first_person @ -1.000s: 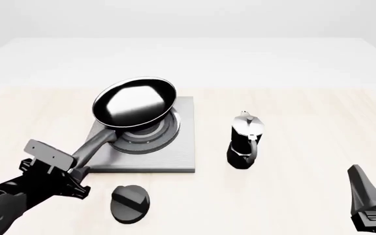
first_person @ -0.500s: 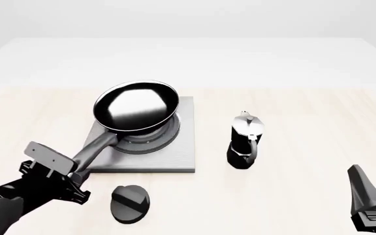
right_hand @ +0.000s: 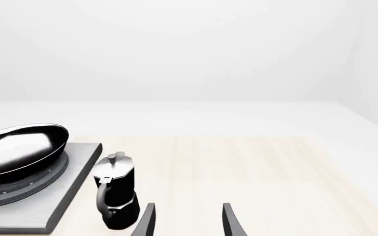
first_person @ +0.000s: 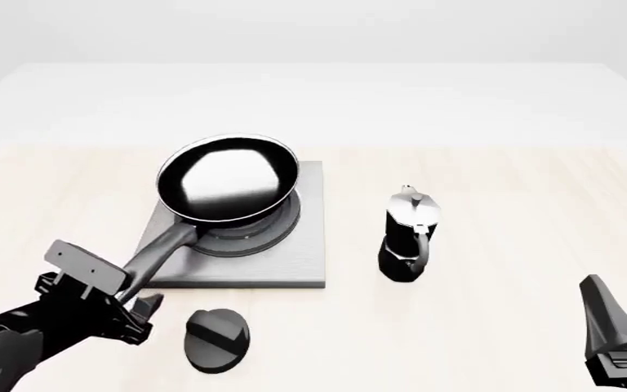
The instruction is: Turn on the stove and put the frying pan on it.
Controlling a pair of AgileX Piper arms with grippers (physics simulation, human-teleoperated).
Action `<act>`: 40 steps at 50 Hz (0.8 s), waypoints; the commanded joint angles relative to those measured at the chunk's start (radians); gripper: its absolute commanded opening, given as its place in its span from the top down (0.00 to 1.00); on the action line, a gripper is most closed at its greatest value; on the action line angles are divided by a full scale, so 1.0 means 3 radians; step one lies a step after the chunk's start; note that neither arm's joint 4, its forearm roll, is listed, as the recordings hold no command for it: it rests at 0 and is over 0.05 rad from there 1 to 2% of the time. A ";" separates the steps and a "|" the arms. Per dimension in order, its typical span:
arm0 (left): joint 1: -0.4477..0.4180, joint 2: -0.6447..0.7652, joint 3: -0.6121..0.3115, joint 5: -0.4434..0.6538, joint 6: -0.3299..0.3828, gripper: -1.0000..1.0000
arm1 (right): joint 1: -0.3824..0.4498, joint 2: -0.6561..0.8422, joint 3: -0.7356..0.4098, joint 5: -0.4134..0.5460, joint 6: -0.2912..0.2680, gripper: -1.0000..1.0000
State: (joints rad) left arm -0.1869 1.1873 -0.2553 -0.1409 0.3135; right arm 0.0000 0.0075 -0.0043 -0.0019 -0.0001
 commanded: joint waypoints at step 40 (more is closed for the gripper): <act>0.0230 -0.0822 -0.0449 0.1075 0.0185 0.00 | 0.0000 0.0000 0.0000 0.0000 0.0000 0.00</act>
State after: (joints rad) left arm -0.1224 1.0092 -0.3510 0.1014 0.3615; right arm 0.0000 0.0075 -0.0043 -0.0019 -0.0001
